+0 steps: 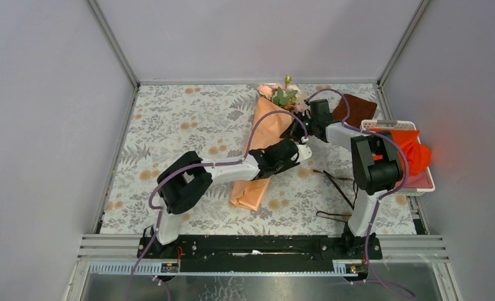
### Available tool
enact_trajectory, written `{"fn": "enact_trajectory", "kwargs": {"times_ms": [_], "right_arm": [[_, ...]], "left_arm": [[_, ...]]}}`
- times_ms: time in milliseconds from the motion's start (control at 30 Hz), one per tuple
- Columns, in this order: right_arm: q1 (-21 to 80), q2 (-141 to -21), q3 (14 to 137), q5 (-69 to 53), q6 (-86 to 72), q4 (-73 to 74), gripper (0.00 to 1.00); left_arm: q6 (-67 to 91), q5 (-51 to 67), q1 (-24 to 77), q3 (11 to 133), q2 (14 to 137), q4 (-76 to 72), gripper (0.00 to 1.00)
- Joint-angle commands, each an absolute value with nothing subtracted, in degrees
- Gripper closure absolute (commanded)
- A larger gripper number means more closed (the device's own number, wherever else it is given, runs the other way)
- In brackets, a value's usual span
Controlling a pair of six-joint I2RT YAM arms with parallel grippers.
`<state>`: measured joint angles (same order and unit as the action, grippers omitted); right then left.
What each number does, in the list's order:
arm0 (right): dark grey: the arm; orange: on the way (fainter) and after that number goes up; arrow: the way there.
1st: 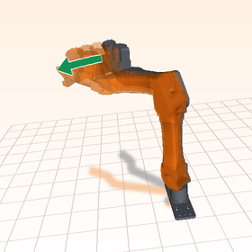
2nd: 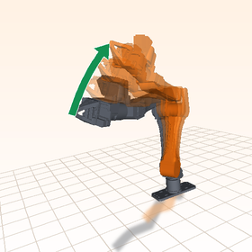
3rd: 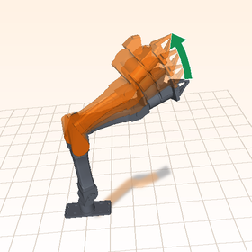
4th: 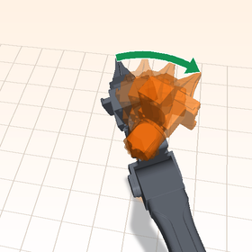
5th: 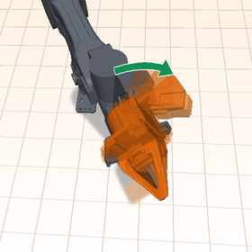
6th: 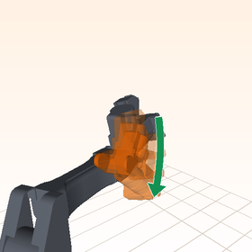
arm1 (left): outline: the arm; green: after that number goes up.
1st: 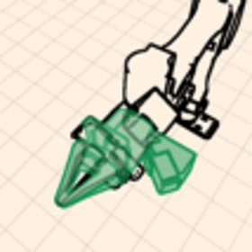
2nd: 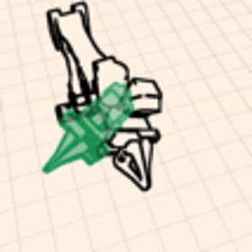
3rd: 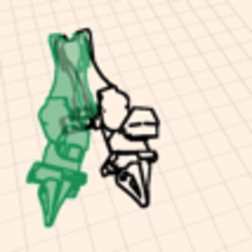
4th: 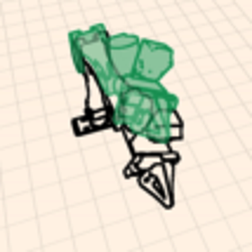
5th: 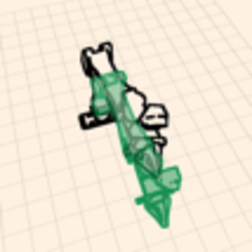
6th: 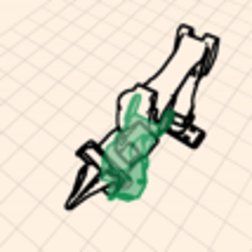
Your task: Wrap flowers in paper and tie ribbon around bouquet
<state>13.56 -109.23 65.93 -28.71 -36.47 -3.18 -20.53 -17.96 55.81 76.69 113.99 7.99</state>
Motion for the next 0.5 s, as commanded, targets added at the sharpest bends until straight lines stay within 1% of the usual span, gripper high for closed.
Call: {"fn": "enact_trajectory", "kwargs": {"times_ms": [0,67,167,233,267,300,367,400,467], "right_arm": [[14.0,-105.7,66.9,-27.9,-36.1,-3.6,1.00],[14.0,-105.4,66.8,-27.8,-36.0,-3.3,1.00],[14.0,-104.9,67.1,-27.6,-35.4,-2.5,1.00],[14.0,-104.9,67.7,-27.2,-34.6,-1.2,1.00],[14.0,-104.9,68.2,-26.9,-33.8,-0.5,1.00],[13.9,-104.9,69.0,-26.5,-32.5,2.5,0.95],[14.0,-104.4,71.9,-23.9,-28.1,10.0,0.71],[14.0,-103.7,74.3,-18.9,-24.7,14.6,0.63],[13.9,-100.9,76.8,-7.7,-19.7,23.9,0.54]], "left_arm": [[-21.9,-19.8,55.7,75.1,111.9,2.1,0.52],[-22.0,-19.7,55.5,75.4,112.3,2.6,0.66],[-21.7,-19.2,55.2,76.2,113.4,3.8,0.83],[-21.2,-18.8,55.1,76.7,113.9,4.6,0.99],[-20.9,-18.6,55.0,77.0,114.0,4.9,1.00],[-20.7,-18.3,54.8,77.1,113.9,5.0,1.00],[-20.2,-17.7,54.2,77.4,113.5,5.4,1.00],[-19.8,-17.3,53.8,77.8,113.3,5.9,1.00],[-18.4,-16.0,52.1,78.5,112.9,7.2,1.00]]}}
